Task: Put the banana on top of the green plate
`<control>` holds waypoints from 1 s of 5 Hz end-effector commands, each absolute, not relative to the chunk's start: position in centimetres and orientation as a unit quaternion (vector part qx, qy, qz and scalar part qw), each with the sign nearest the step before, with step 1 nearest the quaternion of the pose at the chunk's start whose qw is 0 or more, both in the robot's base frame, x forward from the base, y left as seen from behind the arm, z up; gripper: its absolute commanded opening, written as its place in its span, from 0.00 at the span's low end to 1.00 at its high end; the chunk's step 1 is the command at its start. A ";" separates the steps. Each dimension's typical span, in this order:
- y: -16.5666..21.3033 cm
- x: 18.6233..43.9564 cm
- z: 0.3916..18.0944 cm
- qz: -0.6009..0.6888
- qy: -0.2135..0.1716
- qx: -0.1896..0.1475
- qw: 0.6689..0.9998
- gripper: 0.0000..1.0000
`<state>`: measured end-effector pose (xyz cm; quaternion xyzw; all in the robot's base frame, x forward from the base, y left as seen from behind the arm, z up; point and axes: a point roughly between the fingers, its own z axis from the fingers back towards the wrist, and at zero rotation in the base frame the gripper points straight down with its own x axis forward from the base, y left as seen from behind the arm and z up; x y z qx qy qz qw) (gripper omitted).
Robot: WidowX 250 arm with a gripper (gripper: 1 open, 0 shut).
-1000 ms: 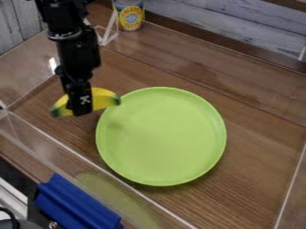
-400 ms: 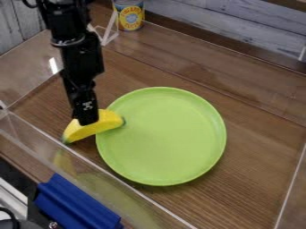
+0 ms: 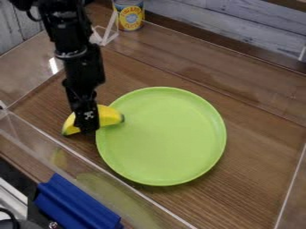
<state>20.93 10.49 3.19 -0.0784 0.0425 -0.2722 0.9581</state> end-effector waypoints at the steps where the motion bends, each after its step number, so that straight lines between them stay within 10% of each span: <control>1: 10.9 21.3 3.0 -0.270 0.032 -0.073 0.960 1.00; 2: 11.0 21.4 2.6 -0.273 0.033 -0.074 0.959 0.00; 5: 11.1 21.4 3.7 -0.272 0.036 -0.081 0.958 0.00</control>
